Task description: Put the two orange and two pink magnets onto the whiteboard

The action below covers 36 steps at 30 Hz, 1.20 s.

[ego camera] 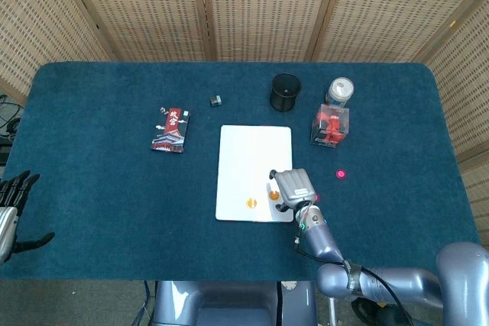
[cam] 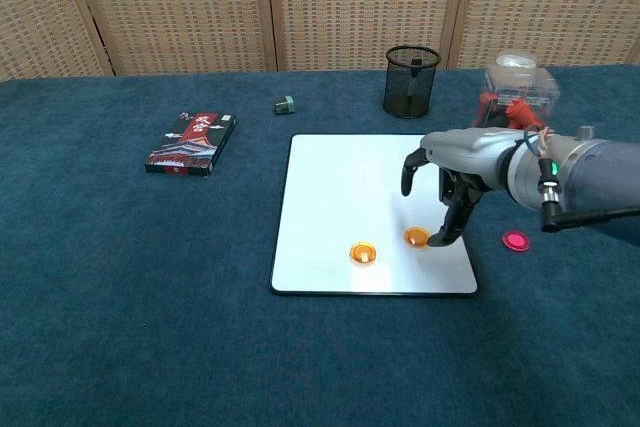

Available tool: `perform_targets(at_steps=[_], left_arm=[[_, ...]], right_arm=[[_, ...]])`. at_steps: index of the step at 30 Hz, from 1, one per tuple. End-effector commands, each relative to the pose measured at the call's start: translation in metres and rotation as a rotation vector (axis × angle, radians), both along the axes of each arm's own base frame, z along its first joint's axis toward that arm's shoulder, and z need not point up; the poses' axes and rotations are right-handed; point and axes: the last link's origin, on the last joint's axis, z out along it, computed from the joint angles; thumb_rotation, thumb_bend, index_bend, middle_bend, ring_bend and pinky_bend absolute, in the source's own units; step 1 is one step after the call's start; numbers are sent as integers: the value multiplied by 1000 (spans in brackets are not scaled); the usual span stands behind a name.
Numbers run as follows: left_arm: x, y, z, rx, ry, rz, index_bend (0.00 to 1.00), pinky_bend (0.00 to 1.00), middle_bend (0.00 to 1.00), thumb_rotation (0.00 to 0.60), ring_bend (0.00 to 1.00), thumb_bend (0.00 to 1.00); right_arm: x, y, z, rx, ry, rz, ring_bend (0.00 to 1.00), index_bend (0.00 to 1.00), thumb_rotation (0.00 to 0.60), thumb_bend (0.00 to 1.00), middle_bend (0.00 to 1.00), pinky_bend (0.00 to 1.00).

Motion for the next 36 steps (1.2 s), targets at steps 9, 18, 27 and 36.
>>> perform_targets(at_steps=[9, 18, 27, 36], left_arm=[[1, -1, 1, 2, -1, -4, 0, 0, 0, 600, 0, 89], [3, -2, -3, -5, 8, -8, 0, 0, 0, 600, 0, 89], [3, 0, -5, -5, 15, -2, 0, 0, 0, 600, 0, 90], [2, -1, -5, -7, 16, -2, 0, 0, 0, 600, 0, 90]], right_arm=[[-45, 9, 24, -38, 21, -38, 1000, 323, 600, 260, 953, 1000], [-99, 3, 38, -95, 7, -95, 1000, 373, 600, 342, 957, 1000], [-112, 3, 32, -82, -3, -84, 1000, 374, 600, 350, 958, 1000], [-112, 6, 24, -68, -5, -78, 1000, 374, 600, 350, 958, 1000]])
